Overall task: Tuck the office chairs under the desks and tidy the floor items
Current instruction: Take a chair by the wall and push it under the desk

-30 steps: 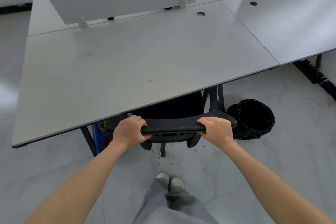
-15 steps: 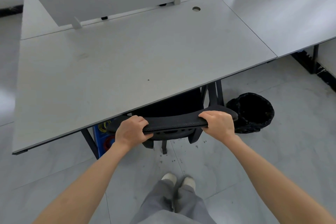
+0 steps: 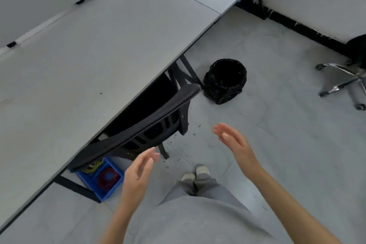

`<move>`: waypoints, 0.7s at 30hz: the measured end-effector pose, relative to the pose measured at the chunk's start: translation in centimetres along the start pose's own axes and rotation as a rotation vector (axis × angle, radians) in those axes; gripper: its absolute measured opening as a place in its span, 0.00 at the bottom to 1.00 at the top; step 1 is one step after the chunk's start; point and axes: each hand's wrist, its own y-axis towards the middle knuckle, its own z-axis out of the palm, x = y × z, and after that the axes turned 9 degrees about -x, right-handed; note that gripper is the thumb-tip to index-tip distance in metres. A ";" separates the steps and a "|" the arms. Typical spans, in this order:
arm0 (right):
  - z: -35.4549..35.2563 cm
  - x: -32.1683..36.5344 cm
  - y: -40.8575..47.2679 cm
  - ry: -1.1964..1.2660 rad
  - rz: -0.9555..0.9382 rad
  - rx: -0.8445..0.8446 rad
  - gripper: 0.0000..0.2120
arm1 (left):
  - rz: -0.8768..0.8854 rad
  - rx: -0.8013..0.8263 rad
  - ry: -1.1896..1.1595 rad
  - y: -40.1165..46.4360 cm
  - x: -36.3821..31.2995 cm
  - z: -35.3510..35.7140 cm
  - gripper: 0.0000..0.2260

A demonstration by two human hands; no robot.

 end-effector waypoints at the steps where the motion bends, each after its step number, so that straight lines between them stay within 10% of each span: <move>1: -1.4 -1.2 -1.6 0.050 0.048 -0.081 0.14 | -0.034 0.068 -0.008 -0.4 0.4 1.6 0.09; 12: -10.8 -11.5 -14.9 0.422 0.317 -0.898 0.12 | 0.217 0.903 0.097 2.3 -7.4 21.0 0.11; 21: -24.8 -12.5 -9.6 0.564 0.311 -1.093 0.11 | 0.385 1.102 0.129 2.5 -16.1 42.4 0.12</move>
